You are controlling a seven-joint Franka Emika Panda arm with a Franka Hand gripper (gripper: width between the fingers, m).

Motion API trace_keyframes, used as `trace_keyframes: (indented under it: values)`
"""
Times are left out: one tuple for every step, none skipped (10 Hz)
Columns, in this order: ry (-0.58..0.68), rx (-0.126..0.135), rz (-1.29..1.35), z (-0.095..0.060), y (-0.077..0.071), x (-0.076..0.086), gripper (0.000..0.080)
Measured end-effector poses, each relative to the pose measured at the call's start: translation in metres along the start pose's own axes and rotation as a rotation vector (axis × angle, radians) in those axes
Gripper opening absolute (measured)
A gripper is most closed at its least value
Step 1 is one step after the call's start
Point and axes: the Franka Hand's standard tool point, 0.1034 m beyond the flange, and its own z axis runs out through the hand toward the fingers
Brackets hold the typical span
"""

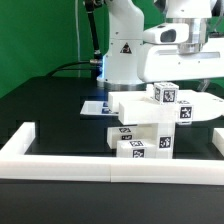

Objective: Assemble chair

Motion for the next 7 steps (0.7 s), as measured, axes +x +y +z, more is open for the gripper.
trace_keyframes:
  values:
    - [0.001, -0.007, 0.017, 0.0074, -0.001, -0.0022, 0.0649]
    - [-0.009, -0.01, 0.031, 0.0154, -0.0049, -0.0057, 0.0649]
    - [-0.012, -0.01, 0.035, 0.0167, -0.0062, -0.0063, 0.0649]
    - [-0.012, -0.011, 0.037, 0.0166, -0.0054, -0.0063, 0.0649]
    - [-0.012, -0.011, 0.037, 0.0167, -0.0053, -0.0064, 0.0649]
    - [-0.012, -0.011, 0.037, 0.0168, -0.0054, -0.0064, 0.0649]
    - [-0.012, -0.01, 0.036, 0.0168, -0.0061, -0.0064, 0.0649]
